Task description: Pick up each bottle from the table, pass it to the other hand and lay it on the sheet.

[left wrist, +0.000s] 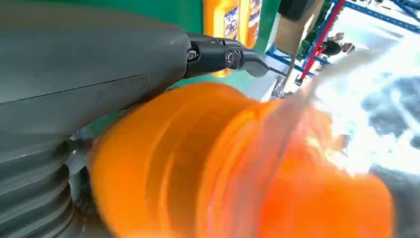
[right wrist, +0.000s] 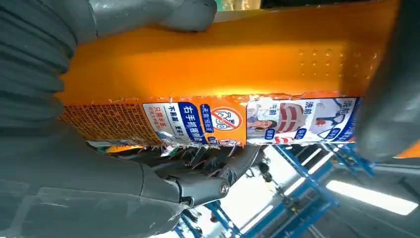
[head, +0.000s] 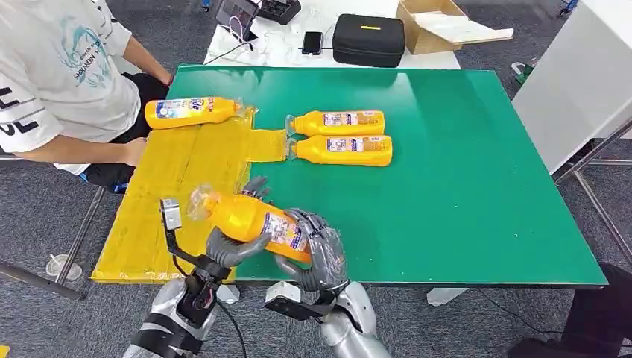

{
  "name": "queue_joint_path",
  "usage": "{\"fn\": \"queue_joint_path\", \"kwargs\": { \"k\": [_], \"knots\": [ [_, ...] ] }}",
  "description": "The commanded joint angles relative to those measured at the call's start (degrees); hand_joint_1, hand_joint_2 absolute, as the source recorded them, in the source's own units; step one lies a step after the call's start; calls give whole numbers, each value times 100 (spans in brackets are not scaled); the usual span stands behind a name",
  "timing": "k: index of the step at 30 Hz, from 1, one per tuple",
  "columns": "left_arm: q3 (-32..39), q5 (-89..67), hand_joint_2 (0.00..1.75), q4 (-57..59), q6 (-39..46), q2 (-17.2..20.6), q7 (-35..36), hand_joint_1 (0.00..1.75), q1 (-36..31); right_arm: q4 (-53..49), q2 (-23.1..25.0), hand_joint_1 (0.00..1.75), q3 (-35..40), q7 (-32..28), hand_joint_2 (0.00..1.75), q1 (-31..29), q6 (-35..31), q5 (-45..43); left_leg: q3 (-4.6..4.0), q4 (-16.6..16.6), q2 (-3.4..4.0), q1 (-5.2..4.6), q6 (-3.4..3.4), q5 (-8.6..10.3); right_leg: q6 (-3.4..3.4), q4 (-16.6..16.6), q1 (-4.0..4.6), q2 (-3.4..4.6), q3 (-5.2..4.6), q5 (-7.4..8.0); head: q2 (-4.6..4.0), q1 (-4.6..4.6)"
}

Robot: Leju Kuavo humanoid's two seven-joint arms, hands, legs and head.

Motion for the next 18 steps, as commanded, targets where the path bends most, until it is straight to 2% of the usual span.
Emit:
{"fn": "queue_joint_path", "kwargs": {
  "k": [1,6,7,8,9,18],
  "knots": [
    [-29,143,175,54,-142,91,105,0,-31,662,83,175,-196,13,175,-245,9,-158,15,-4,11,1,3,-3,-8,-4,3,5,12,0,0,0],
    [-186,-75,175,47,-183,158,38,0,-50,612,83,175,-44,-4,175,-277,9,-303,21,-2,15,3,4,-6,-11,-5,6,6,19,-2,0,0],
    [-229,-271,175,47,-41,163,-59,75,-59,564,83,175,-16,49,175,-288,9,-331,15,-2,13,1,3,-4,-9,-3,3,6,12,-1,2,0],
    [-262,-338,175,39,-27,166,-83,175,-76,556,83,175,38,54,175,-308,9,-381,20,-1,17,2,4,-7,-12,-3,6,8,17,-2,0,0],
    [-268,-408,175,50,31,159,-127,175,-88,520,83,171,64,78,175,-322,9,-394,13,1,15,1,3,-5,-10,0,4,7,10,-2,0,0],
    [-342,-641,175,97,130,155,-232,175,-140,544,83,175,335,131,175,-390,9,-504,7,0,10,1,2,-2,-7,-1,3,5,5,0,0,0]
  ]
}}
